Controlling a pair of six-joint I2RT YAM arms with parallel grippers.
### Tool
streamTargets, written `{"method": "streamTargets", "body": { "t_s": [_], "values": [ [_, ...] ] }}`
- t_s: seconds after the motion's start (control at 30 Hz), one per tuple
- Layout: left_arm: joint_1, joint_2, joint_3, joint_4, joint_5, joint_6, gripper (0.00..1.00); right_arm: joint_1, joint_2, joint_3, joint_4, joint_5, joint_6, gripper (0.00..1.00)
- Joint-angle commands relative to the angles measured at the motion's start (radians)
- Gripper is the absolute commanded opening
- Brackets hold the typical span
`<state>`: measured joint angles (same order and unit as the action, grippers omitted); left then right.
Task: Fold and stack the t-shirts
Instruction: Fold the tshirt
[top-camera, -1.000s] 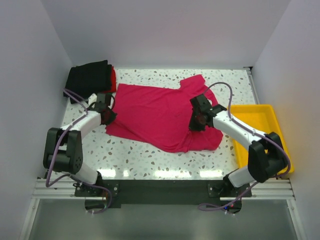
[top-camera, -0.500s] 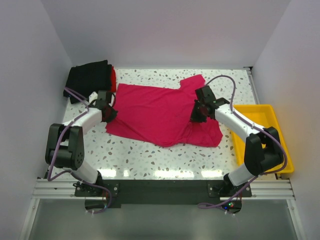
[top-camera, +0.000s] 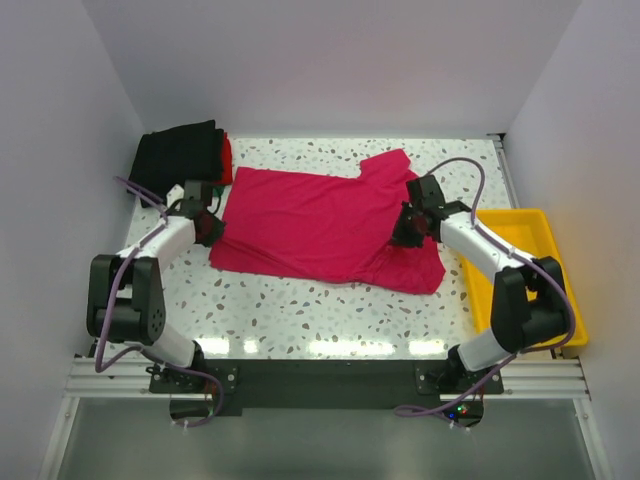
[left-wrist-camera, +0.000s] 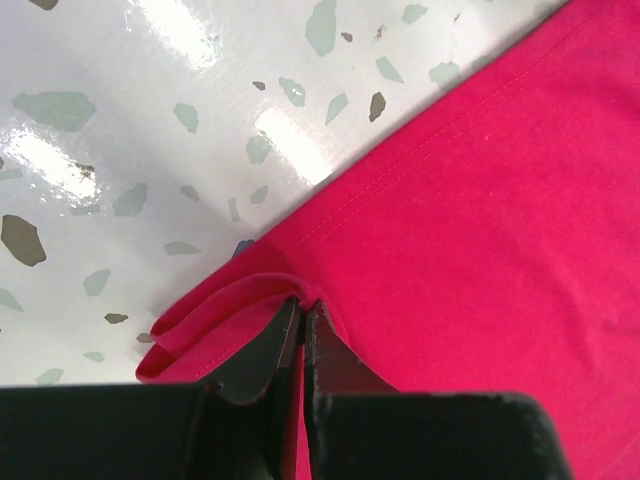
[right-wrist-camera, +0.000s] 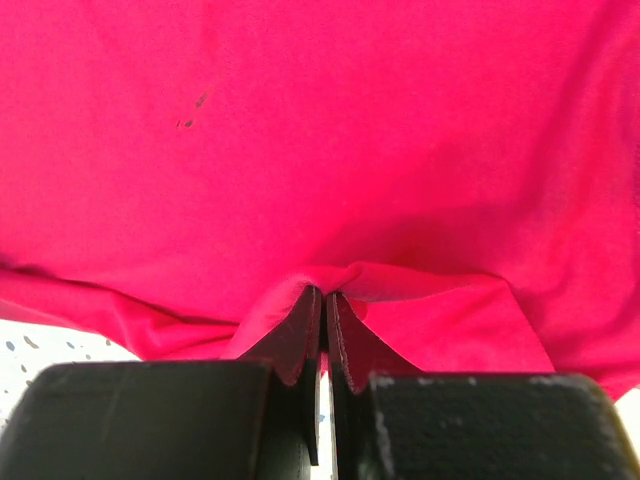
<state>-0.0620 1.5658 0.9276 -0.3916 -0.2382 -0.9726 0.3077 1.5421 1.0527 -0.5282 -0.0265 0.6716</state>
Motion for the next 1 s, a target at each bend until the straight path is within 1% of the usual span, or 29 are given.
{"method": "streamTargets", "body": {
  "t_s": [0.0,0.17,0.5,0.7,0.97],
  "values": [
    [0.016,-0.035,0.019,-0.001,0.014,0.031,0.06,-0.019,-0.06,-0.016,0.04,-0.029,-0.013,0.0],
    [0.018,-0.01,0.043,0.003,0.023,0.04,0.07,-0.065,-0.085,-0.045,0.042,-0.035,-0.014,0.0],
    [0.018,0.063,0.152,-0.024,0.031,0.048,0.07,-0.14,-0.108,-0.023,0.02,-0.035,-0.018,0.0],
    [0.019,0.097,0.191,-0.036,0.03,0.058,0.09,-0.18,-0.116,-0.022,0.031,-0.056,-0.012,0.0],
    [0.021,0.149,0.226,-0.039,0.043,0.068,0.11,-0.186,-0.062,0.093,0.013,-0.079,-0.012,0.0]
  ]
}}
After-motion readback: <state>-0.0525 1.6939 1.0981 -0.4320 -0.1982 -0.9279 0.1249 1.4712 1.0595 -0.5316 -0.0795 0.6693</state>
